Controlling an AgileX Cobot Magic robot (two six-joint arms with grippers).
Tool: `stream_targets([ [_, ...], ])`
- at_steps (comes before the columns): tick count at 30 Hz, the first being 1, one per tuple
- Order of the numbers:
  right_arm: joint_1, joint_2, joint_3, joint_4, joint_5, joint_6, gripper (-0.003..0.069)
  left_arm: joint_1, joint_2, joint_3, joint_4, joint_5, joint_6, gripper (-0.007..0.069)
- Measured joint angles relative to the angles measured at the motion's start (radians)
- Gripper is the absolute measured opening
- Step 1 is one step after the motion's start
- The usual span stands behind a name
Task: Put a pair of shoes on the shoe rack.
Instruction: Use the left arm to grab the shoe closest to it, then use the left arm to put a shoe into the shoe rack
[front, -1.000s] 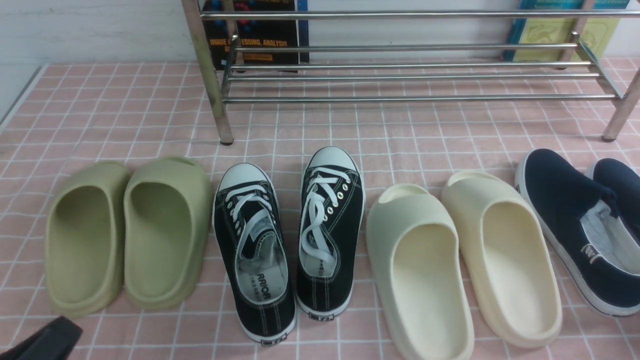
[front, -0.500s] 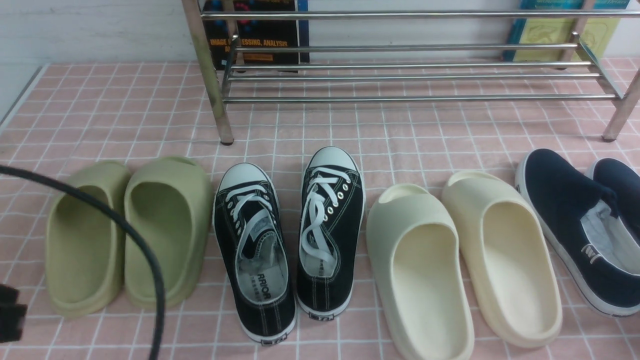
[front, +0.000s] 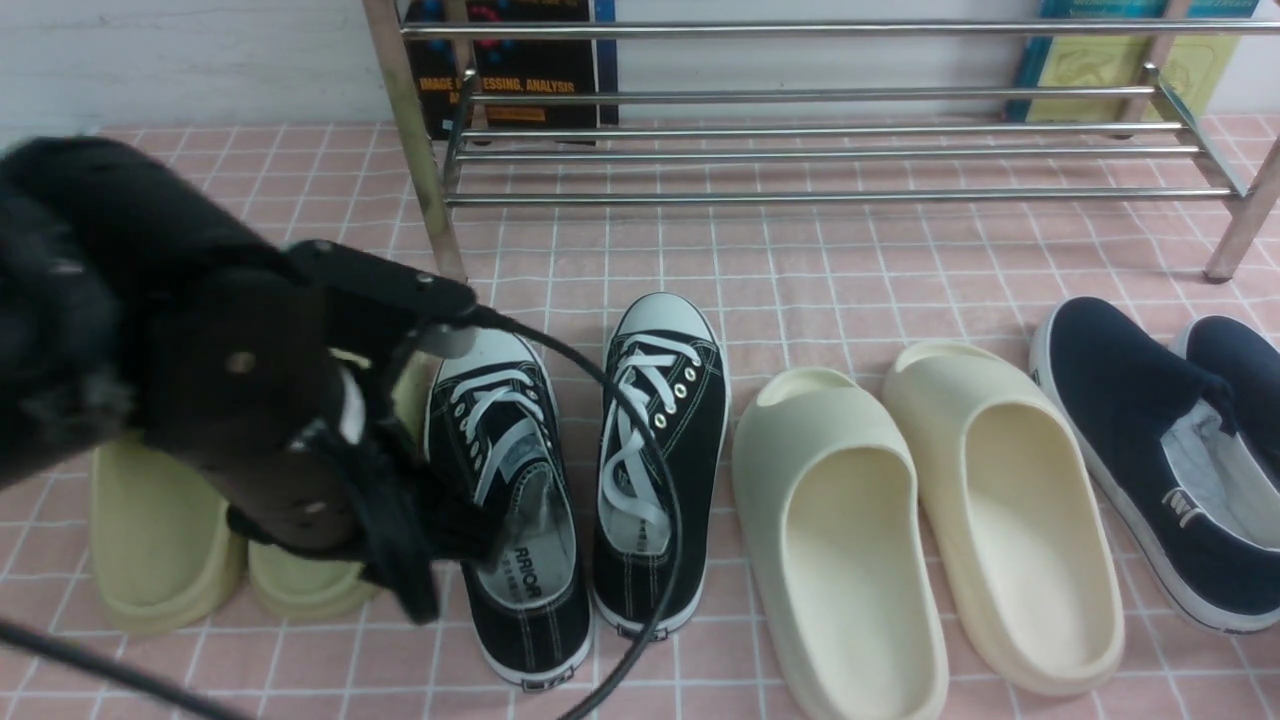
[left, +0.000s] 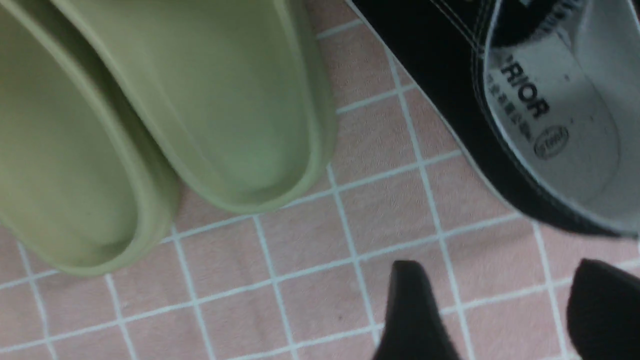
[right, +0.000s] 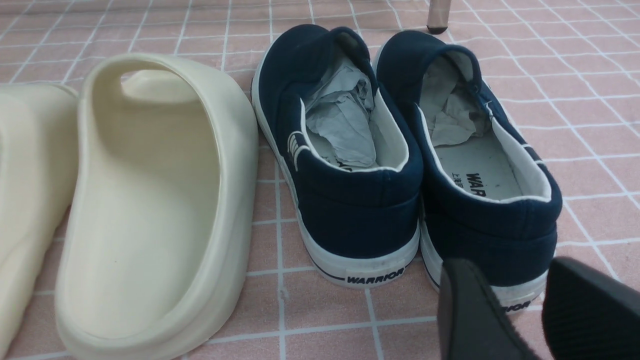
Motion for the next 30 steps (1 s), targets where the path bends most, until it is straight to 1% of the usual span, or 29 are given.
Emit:
stream_targets([
  [1, 0.000, 0.000, 0.000, 0.000, 0.000, 0.000, 0.0240, -0.001, 0.040, -0.002, 0.013, -0.019, -0.061, 0.0510],
  [3, 0.000, 0.000, 0.000, 0.000, 0.000, 0.000, 0.0240, -0.001, 0.105, -0.004, 0.041, -0.056, -0.167, 0.0580],
  [4, 0.000, 0.000, 0.000, 0.000, 0.000, 0.000, 0.0240, -0.001, 0.132, -0.004, 0.051, -0.077, -0.201, 0.0605],
  [6, 0.000, 0.000, 0.000, 0.000, 0.000, 0.000, 0.0240, -0.001, 0.187, -0.004, 0.068, -0.123, -0.270, 0.0626],
  [9, 0.000, 0.000, 0.000, 0.000, 0.000, 0.000, 0.0240, -0.001, 0.235, -0.006, 0.079, -0.165, -0.325, 0.0614],
  [11, 0.000, 0.000, 0.000, 0.000, 0.000, 0.000, 0.0240, -0.001, 0.273, -0.005, 0.096, -0.200, -0.366, 0.0543],
  [12, 0.000, 0.000, 0.000, 0.000, 0.000, 0.000, 0.0240, -0.001, 0.279, -0.005, 0.099, -0.205, -0.371, 0.0526],
  [13, 0.000, 0.000, 0.000, 0.000, 0.000, 0.000, 0.0240, -0.001, 0.292, -0.005, 0.113, -0.217, -0.396, 0.0425],
  [14, 0.000, 0.000, 0.000, 0.000, 0.000, 0.000, 0.0240, -0.001, 0.295, -0.005, 0.121, -0.218, -0.408, 0.0356],
  [15, 0.000, 0.000, 0.000, 0.000, 0.000, 0.000, 0.0240, -0.001, 0.295, -0.005, 0.121, -0.218, -0.411, 0.0356],
  [16, 0.000, 0.000, 0.000, 0.000, 0.000, 0.000, 0.0240, -0.001, 0.294, -0.005, 0.129, -0.221, -0.420, 0.0280],
  [17, 0.000, 0.000, 0.000, 0.000, 0.000, 0.000, 0.0240, -0.001, 0.282, -0.005, 0.141, -0.225, -0.427, 0.0171],
  [18, 0.000, 0.000, 0.000, 0.000, 0.000, 0.000, 0.0240, -0.001, 0.260, -0.005, 0.143, -0.230, -0.427, 0.0083],
  [19, 0.000, 0.000, 0.000, 0.000, 0.000, 0.000, 0.0240, -0.001, 0.243, -0.005, 0.145, -0.232, -0.427, 0.0052],
  [21, 0.000, 0.000, 0.000, 0.000, 0.000, 0.000, 0.0240, -0.001, 0.200, -0.005, 0.152, -0.235, -0.427, 0.0020],
  [22, 0.000, 0.000, 0.000, 0.000, 0.000, 0.000, 0.0240, -0.001, 0.169, -0.005, 0.157, -0.232, -0.429, 0.0015],
  [27, 0.000, 0.000, 0.000, 0.000, 0.000, 0.000, 0.0240, 0.013, 0.045, -0.031, 0.156, -0.198, -0.425, 0.0015],
  [28, 0.000, 0.000, 0.000, 0.000, 0.000, 0.000, 0.0240, 0.038, 0.026, -0.068, 0.133, -0.188, -0.404, 0.0015],
  [30, 0.000, 0.000, 0.000, 0.000, 0.000, 0.000, 0.0240, 0.056, 0.020, -0.094, 0.114, -0.180, -0.378, 0.0015],
])
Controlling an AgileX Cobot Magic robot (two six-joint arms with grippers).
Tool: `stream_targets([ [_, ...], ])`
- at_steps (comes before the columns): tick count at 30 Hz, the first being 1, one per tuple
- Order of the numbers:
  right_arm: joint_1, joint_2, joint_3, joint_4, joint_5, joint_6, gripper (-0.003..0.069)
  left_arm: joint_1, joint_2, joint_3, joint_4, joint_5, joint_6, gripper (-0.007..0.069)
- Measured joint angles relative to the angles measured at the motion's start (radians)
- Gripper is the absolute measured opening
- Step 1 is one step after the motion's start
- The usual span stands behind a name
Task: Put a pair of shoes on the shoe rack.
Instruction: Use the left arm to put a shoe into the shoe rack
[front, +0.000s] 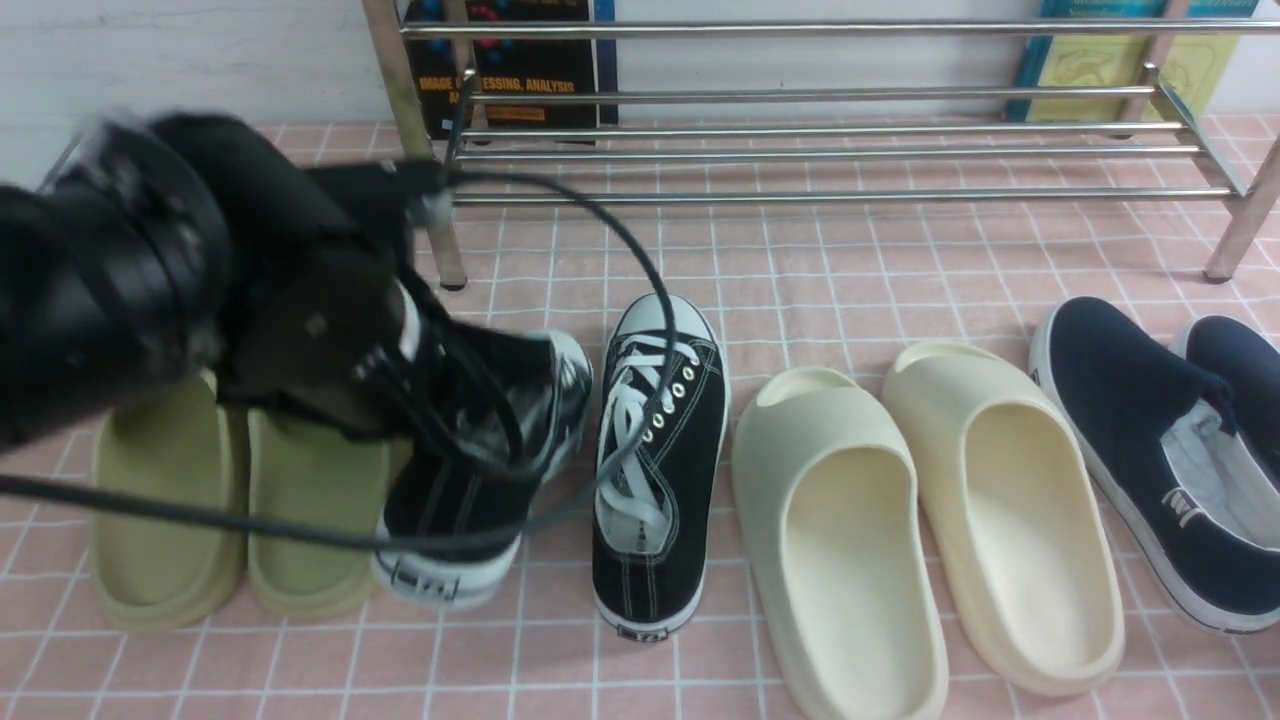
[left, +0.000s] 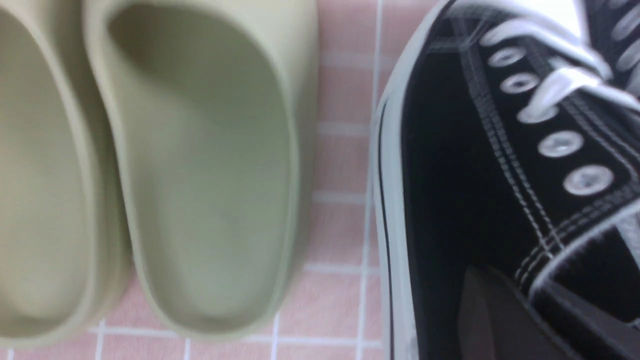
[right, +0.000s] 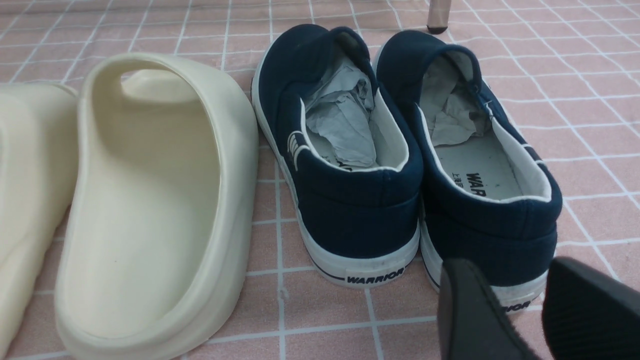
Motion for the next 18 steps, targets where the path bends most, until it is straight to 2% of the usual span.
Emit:
stream_targets([
  [6, 0.000, 0.000, 0.000, 0.000, 0.000, 0.000, 0.0240, 0.115, 0.038, -0.196, -0.137, -0.001, 0.212, 0.0015],
  [10, 0.000, 0.000, 0.000, 0.000, 0.000, 0.000, 0.0240, 0.145, 0.100, -0.282, -0.162, -0.032, 0.251, 0.0015],
  [18, 0.000, 0.000, 0.000, 0.000, 0.000, 0.000, 0.0240, 0.148, 0.240, -0.393, -0.137, -0.163, 0.256, 0.0015],
])
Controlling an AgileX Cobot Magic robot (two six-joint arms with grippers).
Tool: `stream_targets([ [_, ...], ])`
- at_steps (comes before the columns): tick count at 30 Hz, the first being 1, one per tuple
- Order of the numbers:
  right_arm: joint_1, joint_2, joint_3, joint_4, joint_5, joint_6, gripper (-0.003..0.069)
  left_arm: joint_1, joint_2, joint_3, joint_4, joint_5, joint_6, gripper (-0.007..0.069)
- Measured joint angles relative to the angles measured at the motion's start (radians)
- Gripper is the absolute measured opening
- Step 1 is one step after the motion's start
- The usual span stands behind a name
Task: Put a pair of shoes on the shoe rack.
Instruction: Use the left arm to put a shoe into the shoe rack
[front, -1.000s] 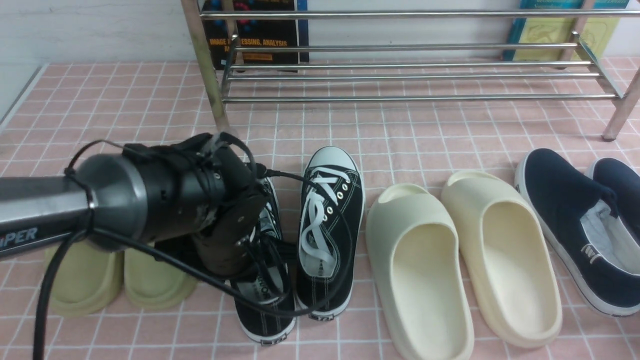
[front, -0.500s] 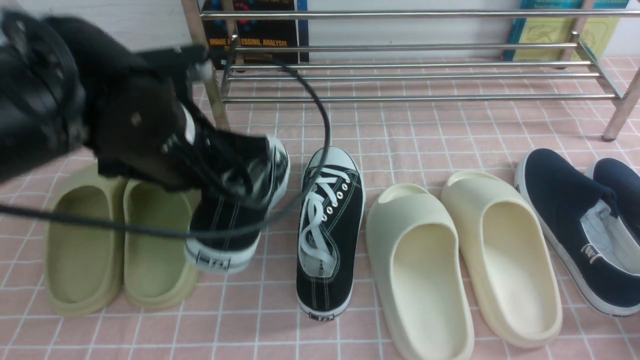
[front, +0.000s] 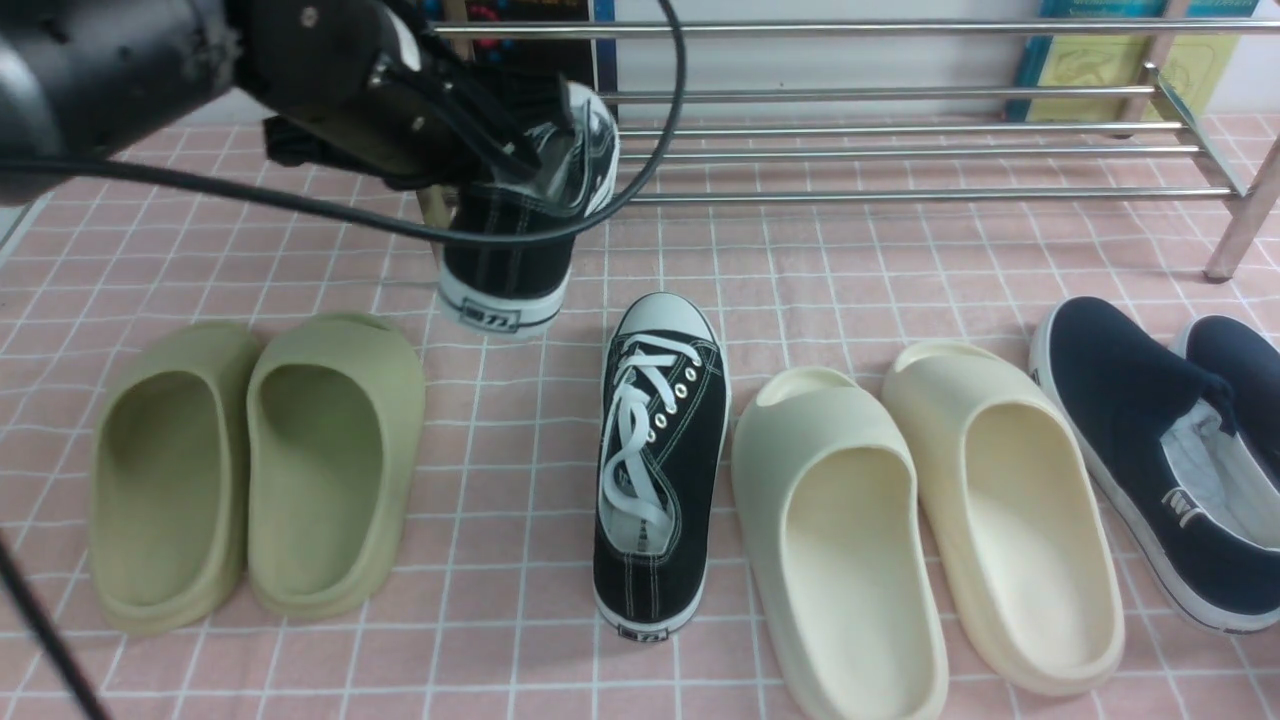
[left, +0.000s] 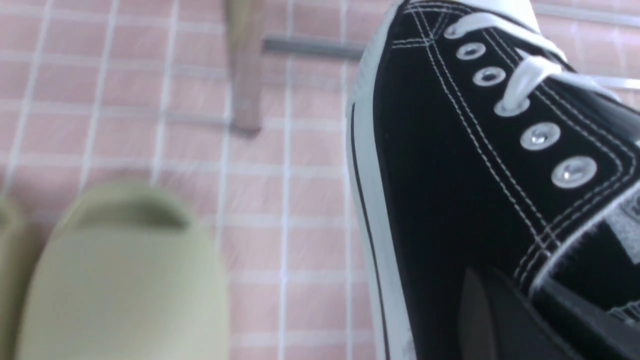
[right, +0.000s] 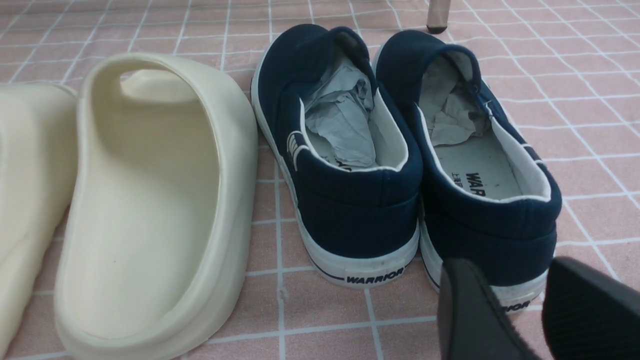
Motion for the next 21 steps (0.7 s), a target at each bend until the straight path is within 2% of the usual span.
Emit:
stream_targets([
  [8, 0.000, 0.000, 0.000, 0.000, 0.000, 0.000, 0.0240, 0.000, 0.162, -0.087, 0.093, -0.125, -0.034, 0.0017],
  [14, 0.000, 0.000, 0.000, 0.000, 0.000, 0.000, 0.0240, 0.000, 0.279, -0.176, 0.271, -0.224, -0.204, 0.0019],
  [21, 0.000, 0.000, 0.000, 0.000, 0.000, 0.000, 0.0240, 0.000, 0.391, -0.258, 0.643, -0.309, -0.582, 0.0020],
])
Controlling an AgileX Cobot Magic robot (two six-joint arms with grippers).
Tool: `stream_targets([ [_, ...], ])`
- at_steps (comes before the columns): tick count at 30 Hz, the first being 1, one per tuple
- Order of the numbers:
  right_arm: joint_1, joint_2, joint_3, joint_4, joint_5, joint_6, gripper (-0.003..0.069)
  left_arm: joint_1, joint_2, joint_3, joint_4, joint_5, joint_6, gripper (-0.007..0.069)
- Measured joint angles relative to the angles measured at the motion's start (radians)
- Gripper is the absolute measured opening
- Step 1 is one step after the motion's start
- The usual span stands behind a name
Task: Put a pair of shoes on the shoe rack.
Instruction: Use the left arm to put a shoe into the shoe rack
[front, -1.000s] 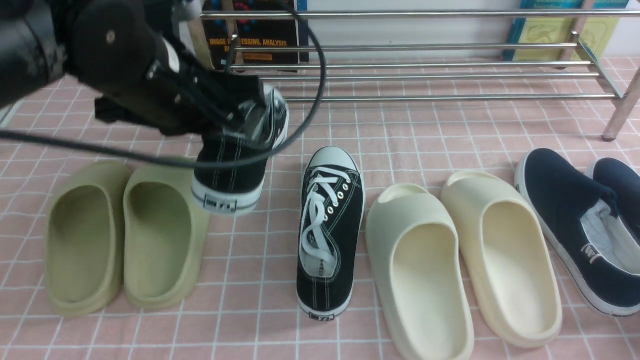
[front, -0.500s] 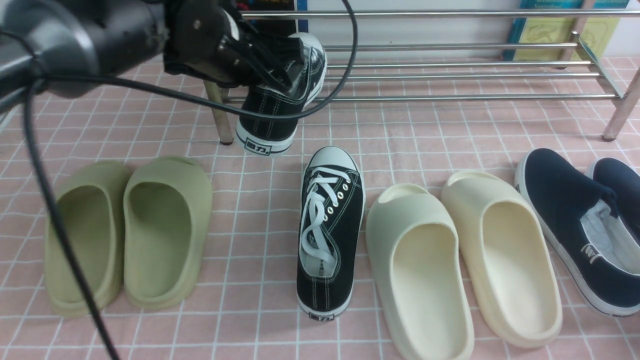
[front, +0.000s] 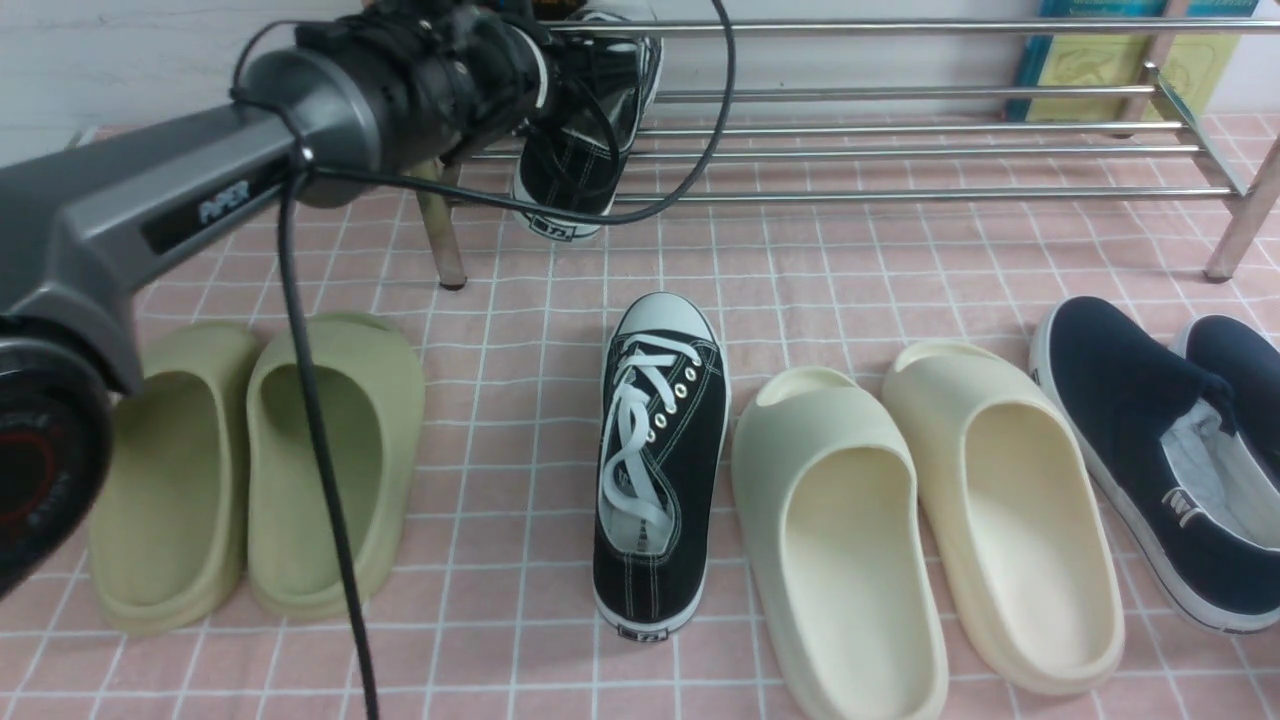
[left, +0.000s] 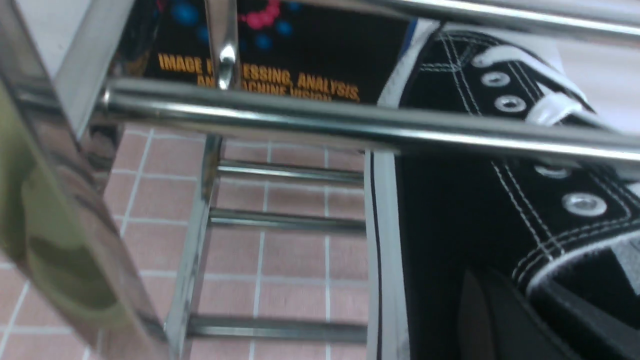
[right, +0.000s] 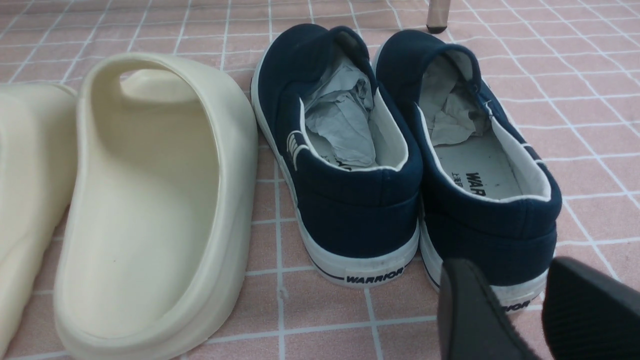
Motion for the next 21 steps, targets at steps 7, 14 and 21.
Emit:
stream_targets([
  [7, 0.000, 0.000, 0.000, 0.000, 0.000, 0.000, 0.0240, 0.000, 0.086, -0.010, 0.332, -0.008, -0.355, 0.0031],
  [14, 0.000, 0.000, 0.000, 0.000, 0.000, 0.000, 0.0240, 0.001, 0.090, -0.010, 0.479, 0.001, -0.477, 0.0125],
  [21, 0.000, 0.000, 0.000, 0.000, 0.000, 0.000, 0.0240, -0.001, 0.045, -0.015, 0.475, -0.020, -0.474, 0.0323],
])
